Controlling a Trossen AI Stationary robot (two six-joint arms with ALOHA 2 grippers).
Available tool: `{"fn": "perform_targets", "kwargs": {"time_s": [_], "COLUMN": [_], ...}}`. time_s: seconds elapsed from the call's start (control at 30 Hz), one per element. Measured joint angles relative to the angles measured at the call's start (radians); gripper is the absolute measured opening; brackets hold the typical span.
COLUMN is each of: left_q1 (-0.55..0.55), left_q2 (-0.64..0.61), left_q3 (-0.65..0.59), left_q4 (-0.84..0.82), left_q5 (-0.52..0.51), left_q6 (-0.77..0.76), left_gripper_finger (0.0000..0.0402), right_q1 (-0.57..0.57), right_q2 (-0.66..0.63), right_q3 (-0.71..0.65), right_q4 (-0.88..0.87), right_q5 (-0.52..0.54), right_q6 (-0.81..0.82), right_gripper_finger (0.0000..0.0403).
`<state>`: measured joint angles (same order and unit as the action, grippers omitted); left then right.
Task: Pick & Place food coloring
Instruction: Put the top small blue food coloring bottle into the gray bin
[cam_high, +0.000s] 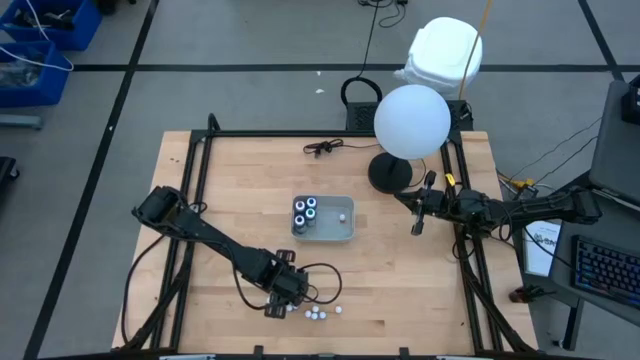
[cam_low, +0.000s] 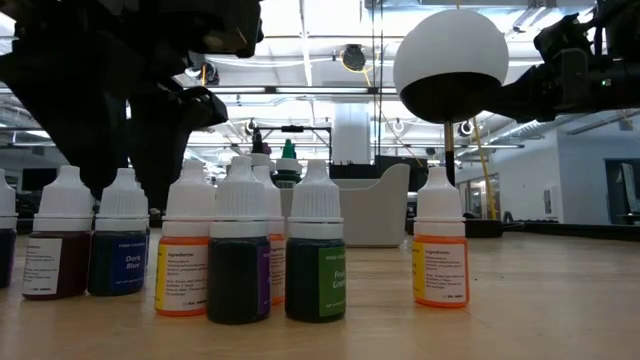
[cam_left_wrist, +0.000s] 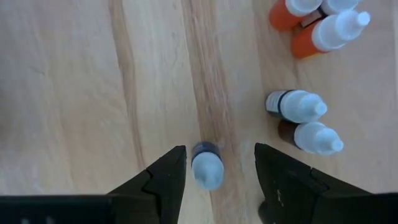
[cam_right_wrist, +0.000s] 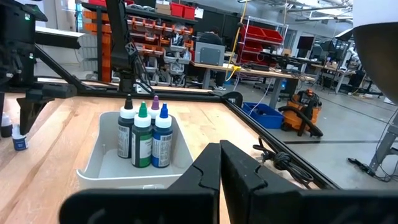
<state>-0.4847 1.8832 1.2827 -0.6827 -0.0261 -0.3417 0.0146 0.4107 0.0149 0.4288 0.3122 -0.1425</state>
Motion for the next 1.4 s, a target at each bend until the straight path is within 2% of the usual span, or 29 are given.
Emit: {"fn": "perform_targets", "kwargs": {"time_s": [0.83,1.07,1.4], "left_q1": [0.000,0.000,0.000], "left_q2": [0.000,0.000,0.020], "left_q3": [0.000,0.001,0.002], "left_q4": [-0.005,-0.006,-0.025], "left_q5": [-0.031,-0.061,-0.052], "left_q6": [0.006,-0.003,-0.050], "left_gripper_finger": [0.0195,0.0195,0.0195], "right_q1": [0.000,0.000,0.000], "right_q2": [0.000,0.000,0.000], "right_q3": [0.000,0.000,0.000], "right_q4": [0.000,0.000,-0.004], "right_q5": [0.000,0.000,0.000], "right_q6": [-0.004,-0.003,-0.001], "right_gripper_finger": [0.0000,0.0000,0.0000]}}
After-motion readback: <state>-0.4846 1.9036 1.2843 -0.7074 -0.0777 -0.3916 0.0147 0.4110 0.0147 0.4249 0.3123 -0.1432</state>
